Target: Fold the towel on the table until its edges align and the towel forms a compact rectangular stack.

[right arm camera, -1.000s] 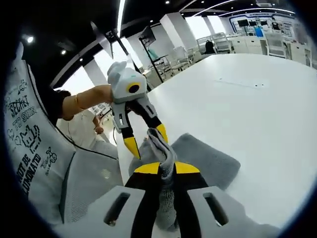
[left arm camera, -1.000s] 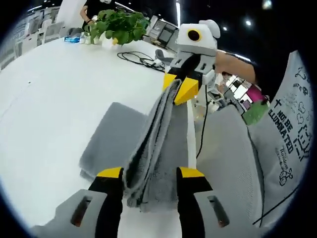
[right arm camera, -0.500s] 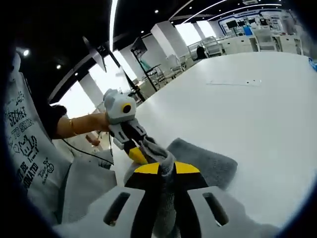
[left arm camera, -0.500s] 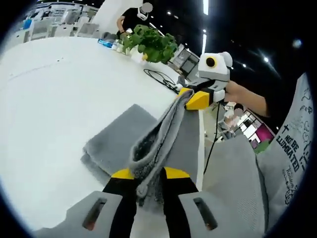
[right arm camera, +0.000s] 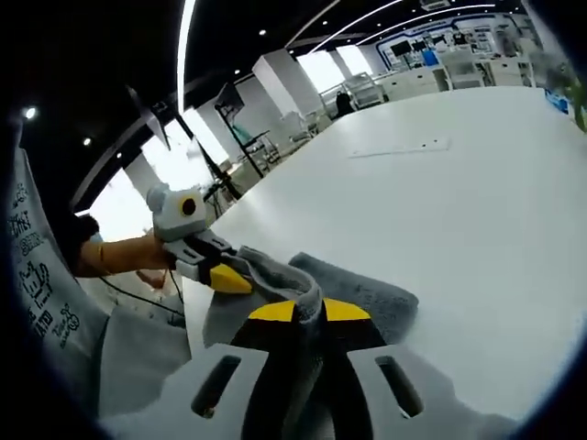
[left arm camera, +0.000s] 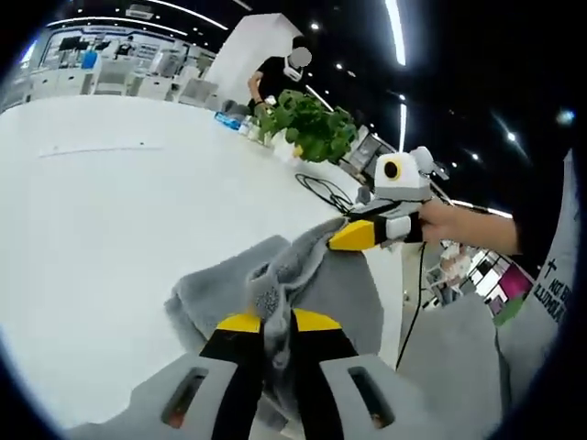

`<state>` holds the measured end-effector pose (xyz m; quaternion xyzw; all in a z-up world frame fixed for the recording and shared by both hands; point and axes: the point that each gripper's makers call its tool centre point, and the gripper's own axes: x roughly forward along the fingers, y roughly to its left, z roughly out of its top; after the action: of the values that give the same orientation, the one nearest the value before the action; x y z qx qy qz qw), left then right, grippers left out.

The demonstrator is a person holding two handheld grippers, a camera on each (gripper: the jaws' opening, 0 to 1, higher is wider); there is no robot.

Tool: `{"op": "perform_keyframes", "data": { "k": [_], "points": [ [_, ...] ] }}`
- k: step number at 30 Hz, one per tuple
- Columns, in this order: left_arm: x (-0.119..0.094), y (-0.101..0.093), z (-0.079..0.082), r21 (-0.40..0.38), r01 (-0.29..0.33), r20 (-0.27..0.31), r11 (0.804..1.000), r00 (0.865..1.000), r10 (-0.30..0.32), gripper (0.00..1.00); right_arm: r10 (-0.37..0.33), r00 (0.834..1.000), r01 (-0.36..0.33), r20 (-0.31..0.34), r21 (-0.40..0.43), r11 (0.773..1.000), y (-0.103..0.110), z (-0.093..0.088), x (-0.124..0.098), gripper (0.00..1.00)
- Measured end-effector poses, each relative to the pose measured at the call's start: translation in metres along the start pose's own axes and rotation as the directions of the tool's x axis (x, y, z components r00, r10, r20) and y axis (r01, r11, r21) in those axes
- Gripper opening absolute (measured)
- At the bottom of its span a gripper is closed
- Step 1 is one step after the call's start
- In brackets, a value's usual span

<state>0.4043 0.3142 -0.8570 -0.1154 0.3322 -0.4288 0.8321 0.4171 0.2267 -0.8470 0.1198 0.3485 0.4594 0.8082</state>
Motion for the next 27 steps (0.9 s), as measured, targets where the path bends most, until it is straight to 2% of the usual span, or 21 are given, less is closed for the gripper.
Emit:
{"op": "perform_keyframes", "data": {
  "k": [2, 4, 12, 21, 27],
  "points": [
    [0.002, 0.004, 0.005, -0.031, -0.009, 0.029, 0.999, 1.0, 0.01, 0.1, -0.014, 1.0, 0.014, 0.017, 0.025, 1.0, -0.006, -0.001, 0.002, 0.07],
    [0.005, 0.007, 0.007, -0.053, -0.019, 0.032, 0.998, 0.999, 0.02, 0.1, -0.031, 0.999, 0.029, 0.025, 0.046, 0.998, -0.013, -0.004, 0.005, 0.07],
    [0.021, 0.022, 0.011, -0.056, -0.077, 0.052, 0.995, 0.995, 0.08, 0.1, -0.099, 0.995, 0.098, 0.001, 0.062, 0.993, -0.037, -0.021, 0.016, 0.07],
    [0.031, 0.036, 0.014, -0.008, -0.135, 0.066, 0.991, 0.989, 0.135, 0.09, -0.124, 0.992, 0.123, 0.006, 0.078, 0.989, -0.048, -0.029, 0.02, 0.07],
    [0.041, 0.049, 0.006, 0.028, -0.179, 0.043, 0.984, 0.983, 0.177, 0.09, -0.115, 0.993, 0.112, 0.019, 0.105, 0.988, -0.049, -0.03, 0.02, 0.06]
  ]
}}
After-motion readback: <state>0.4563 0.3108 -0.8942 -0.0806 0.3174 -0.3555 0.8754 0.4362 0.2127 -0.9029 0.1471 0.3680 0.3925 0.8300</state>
